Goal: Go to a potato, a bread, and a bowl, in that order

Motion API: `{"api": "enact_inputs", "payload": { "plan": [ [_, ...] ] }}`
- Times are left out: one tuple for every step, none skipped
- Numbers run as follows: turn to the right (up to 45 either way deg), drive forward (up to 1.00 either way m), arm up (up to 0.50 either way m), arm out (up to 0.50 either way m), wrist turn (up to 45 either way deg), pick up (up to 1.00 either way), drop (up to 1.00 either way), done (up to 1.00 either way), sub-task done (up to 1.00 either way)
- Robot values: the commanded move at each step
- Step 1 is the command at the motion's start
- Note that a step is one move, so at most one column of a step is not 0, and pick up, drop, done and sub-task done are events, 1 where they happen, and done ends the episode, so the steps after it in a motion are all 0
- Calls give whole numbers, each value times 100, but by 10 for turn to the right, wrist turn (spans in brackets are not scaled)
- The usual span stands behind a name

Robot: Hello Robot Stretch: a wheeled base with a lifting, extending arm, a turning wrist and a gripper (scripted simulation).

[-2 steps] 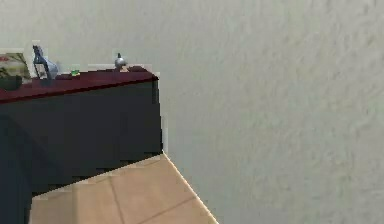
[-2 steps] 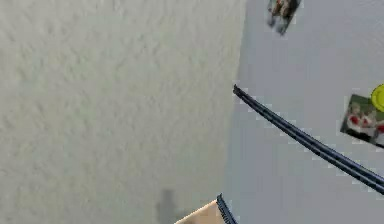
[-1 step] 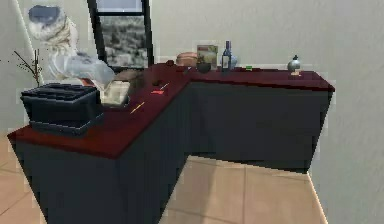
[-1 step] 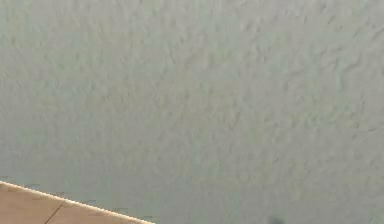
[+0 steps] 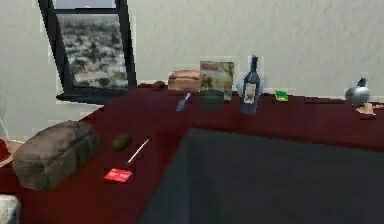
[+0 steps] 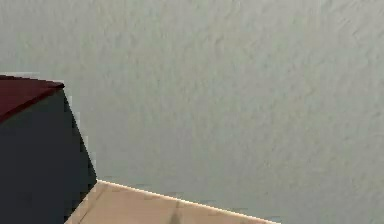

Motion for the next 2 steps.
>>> {"api": "enact_inputs", "payload": {
  "plan": [
    [-180, 0, 0, 0, 0, 0, 0, 0, 0],
    [0, 0, 0, 0, 0, 0, 0, 0, 100]
  ]
}}
